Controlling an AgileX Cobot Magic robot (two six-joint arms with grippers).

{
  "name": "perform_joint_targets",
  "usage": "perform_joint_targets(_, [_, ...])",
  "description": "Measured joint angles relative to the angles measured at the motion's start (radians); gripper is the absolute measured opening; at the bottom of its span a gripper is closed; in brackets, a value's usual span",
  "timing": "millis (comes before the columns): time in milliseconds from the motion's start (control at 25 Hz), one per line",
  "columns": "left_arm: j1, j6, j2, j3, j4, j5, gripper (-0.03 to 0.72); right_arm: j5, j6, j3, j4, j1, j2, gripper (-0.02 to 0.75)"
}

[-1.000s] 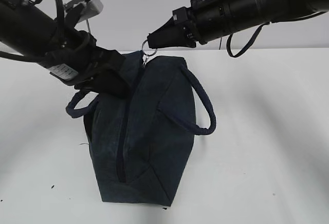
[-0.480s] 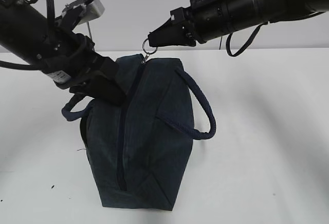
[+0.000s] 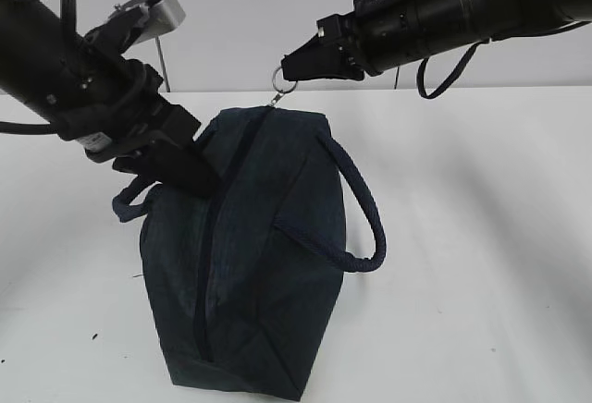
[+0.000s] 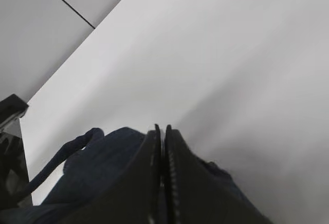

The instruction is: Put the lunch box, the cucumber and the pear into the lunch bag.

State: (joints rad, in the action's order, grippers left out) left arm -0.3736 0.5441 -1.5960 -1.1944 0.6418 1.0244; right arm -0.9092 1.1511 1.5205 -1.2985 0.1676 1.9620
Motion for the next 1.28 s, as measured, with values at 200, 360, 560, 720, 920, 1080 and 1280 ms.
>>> perform_joint_targets(200, [0.000,0.003,0.018,0.000,-0.020,0.006,-0.006,-0.016,-0.028,0.062,0.013,-0.008,0.057,0.006])
perform_joint_targets(360, [0.000,0.003,0.024,0.000,-0.032,0.016,-0.006,-0.033,-0.050,0.076,0.015,-0.008,0.098,0.006])
perform_joint_targets(560, [0.000,0.003,0.024,0.000,-0.032,0.008,-0.001,-0.051,-0.057,0.077,0.015,-0.010,0.110,0.006])
perform_joint_targets(720, [0.000,0.001,0.025,-0.047,-0.046,0.026,0.116,-0.063,-0.057,0.077,0.015,-0.012,0.110,0.006])
perform_joint_targets(920, [0.000,-0.101,0.041,-0.157,-0.134,0.058,0.362,-0.075,-0.059,0.077,0.017,-0.012,0.110,0.006])
perform_joint_targets(1080, [0.000,-0.145,0.040,-0.216,-0.167,0.013,0.404,-0.076,-0.059,0.077,0.017,-0.012,0.110,0.006])
perform_joint_targets(1280, [0.000,-0.151,-0.039,-0.288,-0.176,-0.015,0.408,-0.076,-0.059,0.077,0.017,-0.012,0.110,0.006])
